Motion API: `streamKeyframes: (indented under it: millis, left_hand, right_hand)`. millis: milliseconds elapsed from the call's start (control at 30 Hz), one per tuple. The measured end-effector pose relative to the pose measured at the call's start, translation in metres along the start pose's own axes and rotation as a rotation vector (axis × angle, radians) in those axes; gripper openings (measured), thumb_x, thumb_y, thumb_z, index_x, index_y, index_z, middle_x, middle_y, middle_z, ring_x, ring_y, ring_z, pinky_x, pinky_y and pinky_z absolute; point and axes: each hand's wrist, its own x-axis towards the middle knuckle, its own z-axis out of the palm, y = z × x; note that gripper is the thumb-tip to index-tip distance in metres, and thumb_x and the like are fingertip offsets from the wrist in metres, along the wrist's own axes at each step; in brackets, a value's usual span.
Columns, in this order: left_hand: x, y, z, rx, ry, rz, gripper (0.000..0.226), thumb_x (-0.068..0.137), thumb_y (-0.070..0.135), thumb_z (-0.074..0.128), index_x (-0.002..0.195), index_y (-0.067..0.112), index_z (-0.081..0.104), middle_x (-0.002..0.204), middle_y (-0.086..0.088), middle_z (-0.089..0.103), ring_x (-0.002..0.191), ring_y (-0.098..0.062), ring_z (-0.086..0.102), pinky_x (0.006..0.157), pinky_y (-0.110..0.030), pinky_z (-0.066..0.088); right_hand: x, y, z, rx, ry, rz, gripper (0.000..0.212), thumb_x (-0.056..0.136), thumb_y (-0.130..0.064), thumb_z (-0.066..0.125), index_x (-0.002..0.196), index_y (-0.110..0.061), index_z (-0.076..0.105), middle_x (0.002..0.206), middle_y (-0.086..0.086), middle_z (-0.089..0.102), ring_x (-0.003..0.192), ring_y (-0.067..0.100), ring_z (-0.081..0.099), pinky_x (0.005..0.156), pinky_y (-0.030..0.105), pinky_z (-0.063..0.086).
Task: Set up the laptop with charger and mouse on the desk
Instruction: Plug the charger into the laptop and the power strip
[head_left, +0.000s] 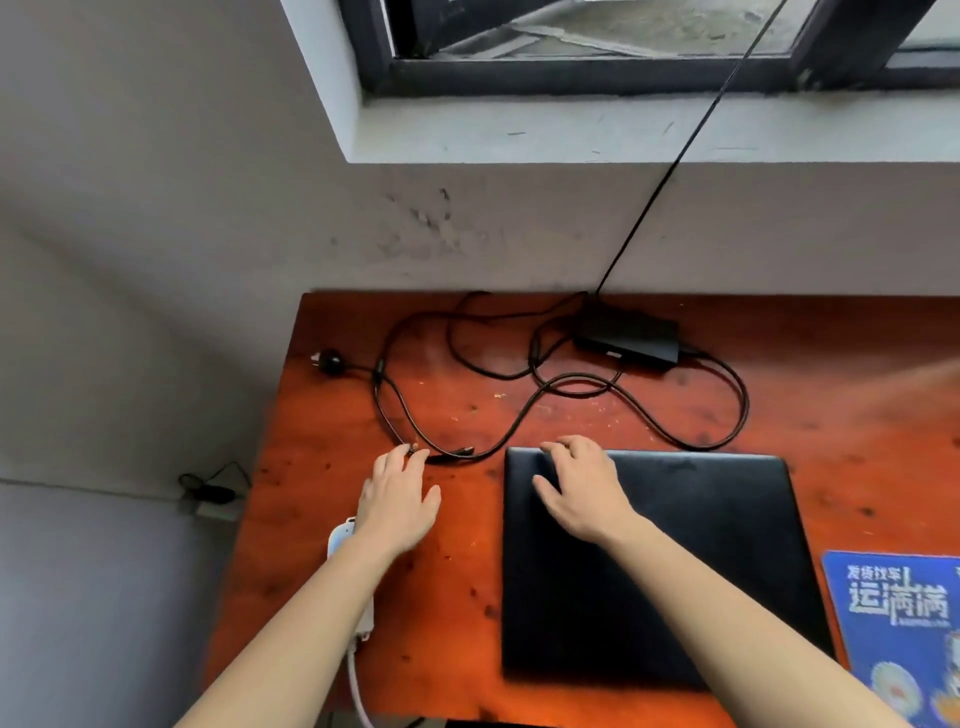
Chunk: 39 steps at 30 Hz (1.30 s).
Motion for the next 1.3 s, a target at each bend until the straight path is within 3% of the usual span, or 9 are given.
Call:
streamKeyframes:
  millis: [200, 367, 467, 567, 633, 833, 1000, 1133, 1300]
  left_hand:
    - [0.038, -0.021, 0.017, 0.092, -0.009, 0.152, 0.045, 0.095, 0.034, 0.056, 0.137, 0.018, 0.052, 0.142, -0.006, 0.044, 0.129, -0.027, 0.043, 0.104, -0.041, 0.042]
    - [0.047, -0.037, 0.033, 0.053, 0.152, 0.246, 0.023, 0.082, 0.030, 0.076, 0.101, 0.018, 0.070, 0.100, -0.005, 0.060, 0.091, -0.029, 0.057, 0.073, -0.041, 0.050]
    - [0.042, -0.043, 0.044, 0.027, 0.222, 0.351, 0.016, 0.083, 0.028, 0.076, 0.098, 0.023, 0.072, 0.090, 0.000, 0.058, 0.083, -0.025, 0.054, 0.067, -0.037, 0.045]
    - [0.028, -0.040, 0.057, 0.054, 0.239, 0.512, 0.025, 0.090, 0.038, 0.058, 0.108, 0.027, 0.073, 0.087, 0.002, 0.056, 0.079, -0.023, 0.051, 0.065, -0.037, 0.042]
    - [0.023, -0.032, 0.062, 0.044, 0.238, 0.526, 0.028, 0.092, 0.041, 0.054, 0.107, 0.028, 0.074, 0.086, 0.001, 0.055, 0.078, -0.023, 0.051, 0.063, -0.037, 0.042]
    - [0.036, -0.021, 0.064, -0.111, 0.254, 0.461, 0.017, 0.093, 0.031, 0.066, 0.104, 0.024, 0.077, 0.095, -0.002, 0.060, 0.083, -0.025, 0.052, 0.065, -0.040, 0.049]
    - [0.041, -0.021, 0.061, -0.096, 0.254, 0.492, 0.019, 0.088, 0.022, 0.075, 0.107, 0.021, 0.077, 0.092, -0.004, 0.059, 0.083, -0.025, 0.051, 0.065, -0.039, 0.049]
    - [0.048, -0.023, 0.056, -0.036, 0.244, 0.561, 0.020, 0.089, 0.018, 0.072, 0.109, 0.020, 0.076, 0.092, -0.005, 0.058, 0.083, -0.026, 0.051, 0.065, -0.036, 0.045]
    - [0.052, -0.014, 0.053, 0.004, 0.211, 0.559, 0.024, 0.090, 0.016, 0.072, 0.114, 0.018, 0.075, 0.099, -0.006, 0.061, 0.089, -0.025, 0.052, 0.067, -0.036, 0.045]
  right_hand:
    - [0.049, -0.022, 0.012, -0.134, -0.026, 0.034, 0.038, 0.101, -0.036, 0.042, 0.125, -0.013, 0.061, 0.123, 0.011, 0.054, 0.120, 0.033, 0.046, 0.106, 0.044, 0.034]
    - [0.087, -0.027, 0.001, -0.177, -0.080, -0.040, 0.041, 0.101, -0.032, 0.041, 0.139, -0.024, 0.054, 0.126, 0.010, 0.048, 0.121, 0.031, 0.042, 0.103, 0.042, 0.035]
    - [0.100, -0.020, -0.006, -0.210, -0.148, -0.057, 0.049, 0.101, -0.034, 0.039, 0.151, -0.037, 0.040, 0.127, 0.010, 0.044, 0.120, 0.031, 0.039, 0.105, 0.043, 0.033]
    - [0.106, -0.020, -0.005, -0.273, -0.175, -0.056, 0.056, 0.102, -0.038, 0.036, 0.157, -0.042, 0.024, 0.127, 0.008, 0.042, 0.119, 0.031, 0.037, 0.107, 0.044, 0.030]
    - [0.108, -0.018, -0.003, -0.252, -0.157, -0.048, 0.056, 0.103, -0.039, 0.036, 0.157, -0.041, 0.023, 0.127, 0.008, 0.043, 0.120, 0.031, 0.037, 0.106, 0.044, 0.028]
    - [0.071, 0.010, 0.017, 0.122, 0.154, 0.031, 0.039, 0.105, -0.026, 0.043, 0.142, -0.018, 0.056, 0.125, 0.008, 0.055, 0.118, 0.029, 0.048, 0.102, 0.040, 0.039]
    - [0.015, 0.035, 0.038, -0.039, 0.299, 0.035, 0.045, 0.104, -0.033, 0.041, 0.135, -0.008, 0.061, 0.133, 0.012, 0.055, 0.123, 0.028, 0.049, 0.110, 0.042, 0.037]
    - [0.012, 0.029, 0.041, -0.083, 0.286, 0.074, 0.046, 0.104, -0.034, 0.039, 0.136, -0.008, 0.059, 0.137, 0.013, 0.052, 0.126, 0.028, 0.045, 0.113, 0.051, 0.035]
    - [0.014, 0.027, 0.043, -0.140, 0.273, 0.100, 0.045, 0.104, -0.034, 0.039, 0.136, -0.011, 0.060, 0.139, 0.011, 0.051, 0.130, 0.026, 0.043, 0.116, 0.050, 0.032]
